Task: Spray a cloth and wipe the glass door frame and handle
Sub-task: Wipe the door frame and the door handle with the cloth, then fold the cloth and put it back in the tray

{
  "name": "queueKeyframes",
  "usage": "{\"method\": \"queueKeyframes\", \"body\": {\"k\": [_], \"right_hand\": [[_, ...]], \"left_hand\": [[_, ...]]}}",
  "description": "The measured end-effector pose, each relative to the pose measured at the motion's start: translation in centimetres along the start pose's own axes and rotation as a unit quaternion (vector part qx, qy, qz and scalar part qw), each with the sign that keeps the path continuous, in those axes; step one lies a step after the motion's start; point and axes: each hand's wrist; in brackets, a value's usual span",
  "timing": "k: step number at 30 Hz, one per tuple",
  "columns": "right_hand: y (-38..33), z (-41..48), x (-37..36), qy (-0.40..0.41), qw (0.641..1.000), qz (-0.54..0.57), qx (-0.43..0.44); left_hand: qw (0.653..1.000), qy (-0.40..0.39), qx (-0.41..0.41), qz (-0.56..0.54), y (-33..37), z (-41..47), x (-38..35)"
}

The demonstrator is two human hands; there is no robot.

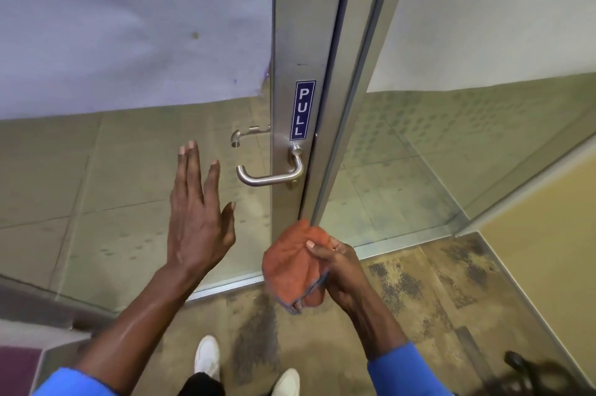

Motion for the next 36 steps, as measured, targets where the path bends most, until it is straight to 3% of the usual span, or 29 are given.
{"method": "queueKeyframes", "body": {"k": [3,5,6,7,9,10,11,12,14,16,19,22,27,31,36], "right_hand": [[-0.3,-2.0,1.0,-0.036,0.999,0.028,-0.013],[-0.4,-3.3,1.5,-0.037,0.998,0.052,-0.016],[-0.4,-3.9,1.7,-0.033,0.997,0.066,-0.014],[-0.3,-4.5,1.9,-0.024,0.997,0.078,-0.010],[-0.2,-5.8,2.2,0.002,0.996,0.090,0.003],[0.0,-6.4,2.4,0.013,0.995,0.094,0.011],[0.2,-7.1,2.6,0.020,0.995,0.097,0.019],[0.5,-7.7,2.7,0.025,0.994,0.099,0.027],[1.2,-9.1,2.8,0.032,0.993,0.105,0.040],[1.9,-10.4,2.8,0.036,0.992,0.110,0.054],[3.0,-12.8,3.0,0.029,0.991,0.089,0.100],[3.6,-15.5,3.3,0.082,0.982,0.009,0.172],[5.6,-19.8,4.1,0.130,0.965,-0.020,0.228],[7.5,-23.0,5.1,0.109,0.950,-0.067,0.284],[9.7,-26.6,7.1,0.114,0.929,-0.183,0.301]], "left_hand": [[0.993,-0.029,0.059,-0.098,2.6,-5.1,0.0],[0.963,-0.087,0.200,-0.159,4.5,-7.7,0.6],[0.928,-0.140,0.291,-0.187,5.4,-8.5,0.8],[0.875,-0.209,0.380,-0.215,6.0,-9.2,0.9],[0.715,-0.343,0.534,-0.293,6.8,-10.1,1.3],[0.629,-0.386,0.584,-0.339,7.3,-10.3,1.7],[0.564,-0.406,0.609,-0.382,7.7,-10.5,2.2],[0.524,-0.408,0.617,-0.422,8.0,-10.6,2.7],[0.486,-0.388,0.607,-0.494,8.7,-10.6,3.5],[0.491,-0.360,0.596,-0.523,9.2,-10.2,4.5],[0.540,-0.327,0.584,-0.510,9.1,-9.9,6.2],[0.596,-0.319,0.554,-0.486,8.2,-10.3,8.2],[0.633,-0.284,0.524,-0.493,7.4,-11.0,12.3],[0.680,-0.289,0.415,-0.532,6.6,-13.0,14.8],[0.785,-0.349,0.251,-0.446,6.3,-14.4,17.3]]}}
Point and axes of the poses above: each hand's wrist, its own z-axis towards the middle knuckle, its own x-axis out of the back of the hand, y = z × x, and after that the axes turned 13 degrees about y, right-handed
